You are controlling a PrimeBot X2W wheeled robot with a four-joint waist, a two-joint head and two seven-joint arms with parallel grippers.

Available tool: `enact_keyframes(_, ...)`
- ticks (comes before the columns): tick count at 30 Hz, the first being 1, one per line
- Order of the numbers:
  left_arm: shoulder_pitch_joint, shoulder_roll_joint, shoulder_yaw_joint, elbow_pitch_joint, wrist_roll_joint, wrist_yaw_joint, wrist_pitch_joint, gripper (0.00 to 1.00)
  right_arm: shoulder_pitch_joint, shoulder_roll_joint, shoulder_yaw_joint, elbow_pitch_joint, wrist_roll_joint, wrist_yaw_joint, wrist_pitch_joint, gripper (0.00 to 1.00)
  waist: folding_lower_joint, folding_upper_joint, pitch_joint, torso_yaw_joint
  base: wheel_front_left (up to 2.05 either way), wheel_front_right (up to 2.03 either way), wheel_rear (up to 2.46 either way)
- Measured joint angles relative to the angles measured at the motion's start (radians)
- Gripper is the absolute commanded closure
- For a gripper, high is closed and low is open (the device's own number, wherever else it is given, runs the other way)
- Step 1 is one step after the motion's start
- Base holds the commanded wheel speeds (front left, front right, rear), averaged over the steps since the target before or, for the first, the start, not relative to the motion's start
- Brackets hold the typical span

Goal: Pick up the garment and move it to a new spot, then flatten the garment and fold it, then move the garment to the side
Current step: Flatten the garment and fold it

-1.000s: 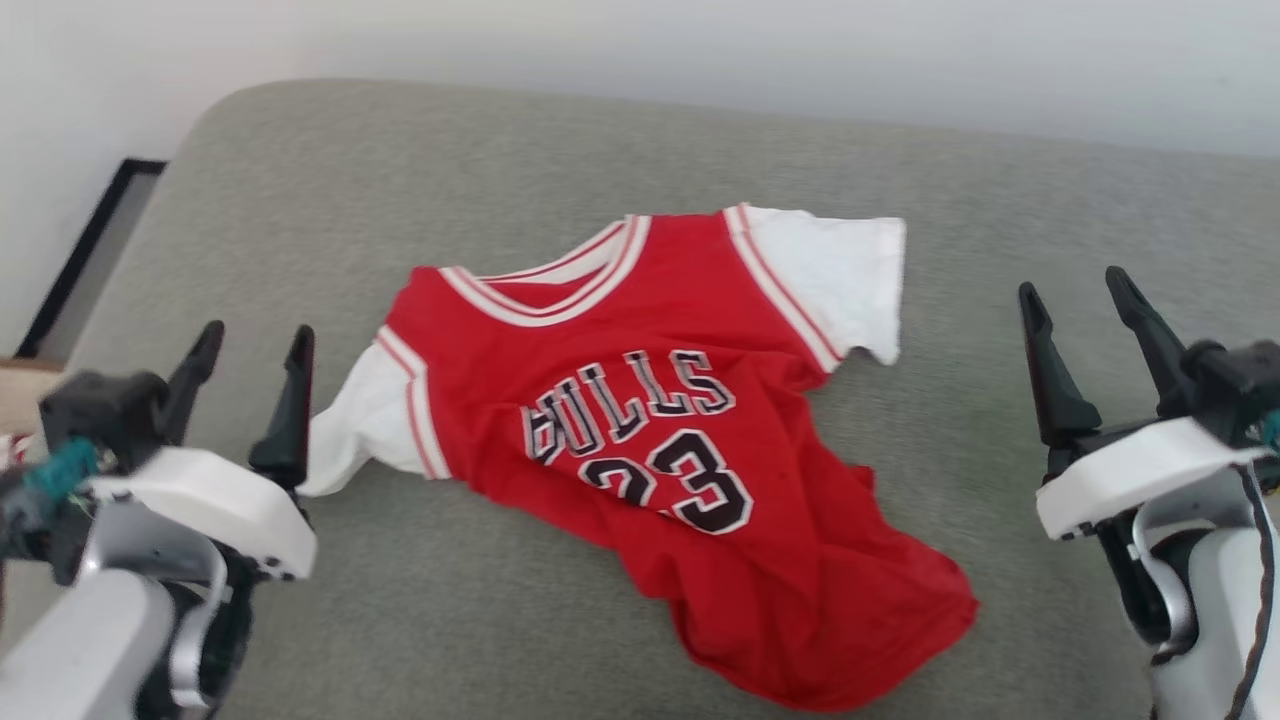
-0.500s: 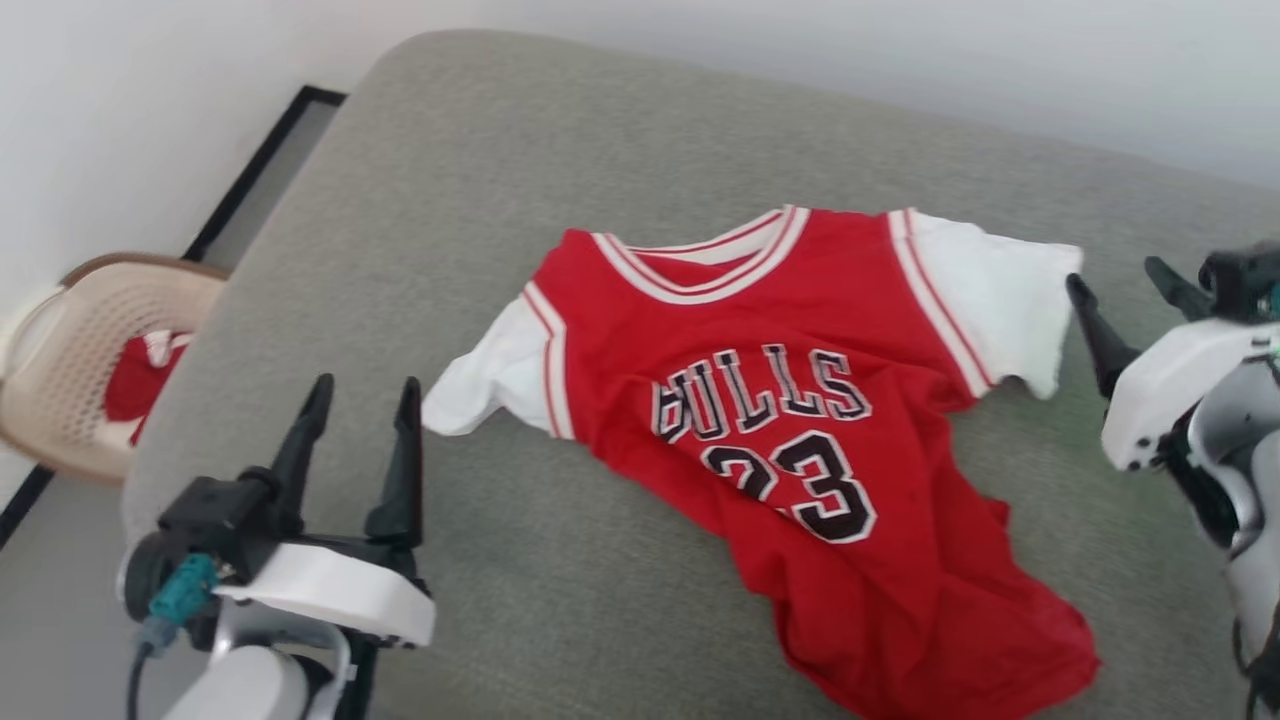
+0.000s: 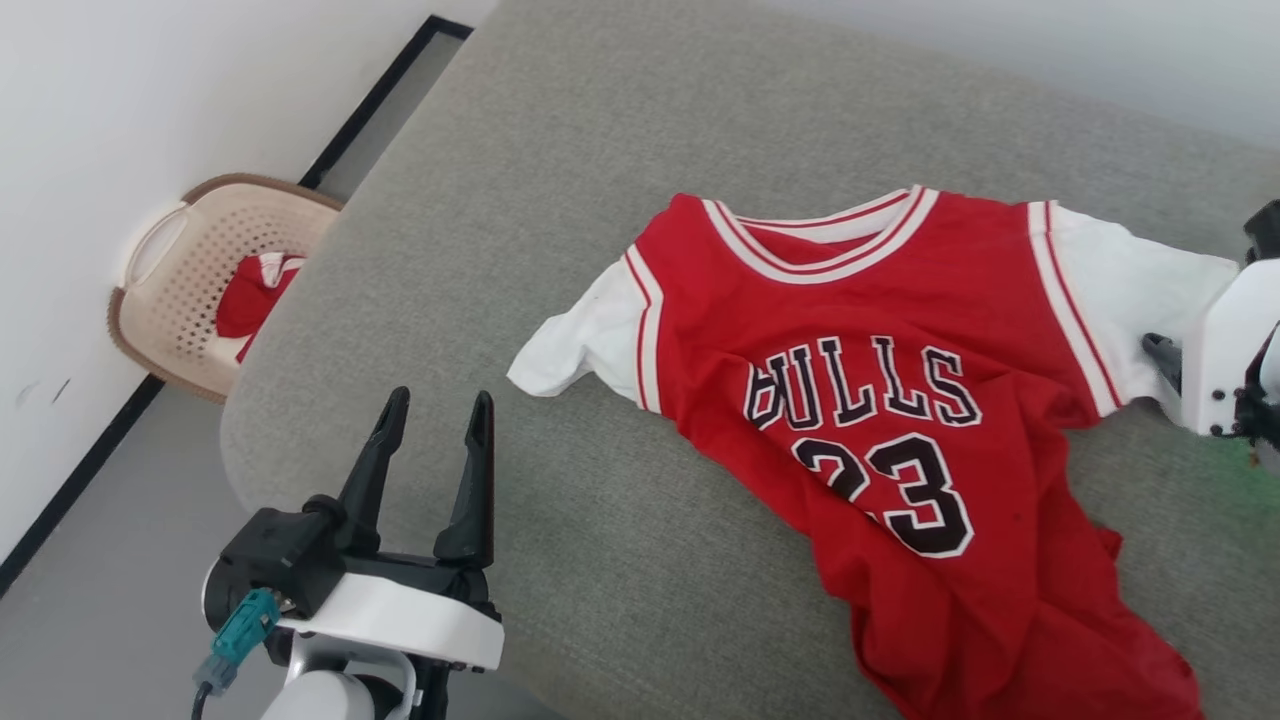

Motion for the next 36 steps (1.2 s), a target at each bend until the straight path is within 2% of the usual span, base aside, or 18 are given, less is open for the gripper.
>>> enact_keyframes(6,0.014,-0.084,0.067,0.013,0.047,-0.064,0.000,0.00,-0.088,0.002,0.056,0.102,0.032,0.000,0.141,0.00,-0.0001,0.0000,0.029,0.030,0.00,0.00,0.00)
enact_keyframes(7,0.015,-0.091,0.071,0.017,0.058,-0.072,0.000,0.00,-0.096,0.001,0.074,0.103,0.033,0.000,0.154,1.00,0.0000,0.0000,0.031,0.031,0.00,0.00,0.00)
enact_keyframes(11,0.026,-0.124,0.112,0.031,0.079,-0.107,0.000,0.00,-0.107,-0.010,0.108,0.102,0.062,0.000,0.158,1.00,0.0000,0.0000,0.033,0.030,0.00,0.00,0.00)
enact_keyframes(14,0.040,-0.131,0.147,0.044,0.095,-0.127,0.000,0.00,-0.096,-0.035,0.158,0.057,0.086,0.001,0.165,1.00,0.0000,0.0000,0.028,0.015,0.00,0.00,0.00)
enact_keyframes(20,0.060,-0.131,0.212,0.046,0.125,-0.152,-0.001,0.00,-0.006,-0.139,0.213,-0.105,0.189,0.001,0.215,1.00,-0.0001,0.0000,0.014,-0.041,0.00,0.00,0.00)
enact_keyframes(26,0.074,-0.121,0.236,0.046,0.146,-0.168,-0.001,0.00,0.125,-0.248,0.167,-0.249,0.265,0.001,0.279,1.00,0.0000,0.0000,0.001,-0.097,0.00,0.00,0.00)
enact_keyframes(31,0.074,-0.117,0.236,0.049,0.147,-0.179,-0.001,0.00,0.214,-0.266,0.086,-0.311,0.277,0.001,0.276,1.00,0.0000,0.0001,-0.005,-0.121,0.00,0.00,0.00)
enact_keyframes(33,0.074,-0.110,0.231,0.056,0.147,-0.188,0.004,0.00,0.243,-0.247,0.043,-0.320,0.259,0.001,0.246,0.43,-0.0001,0.0001,-0.005,-0.131,0.00,0.00,0.00)
enact_keyframes(34,0.073,-0.107,0.230,0.058,0.147,-0.189,0.010,0.00,0.252,-0.230,0.022,-0.316,0.251,0.001,0.240,0.00,0.0000,0.0000,-0.006,-0.137,0.00,0.00,0.00)
enact_keyframes(36,0.064,-0.096,0.224,0.063,0.146,-0.199,0.032,0.00,0.263,-0.201,-0.015,-0.311,0.231,0.001,0.224,0.00,0.0000,0.0000,-0.007,-0.147,0.00,0.00,0.00)
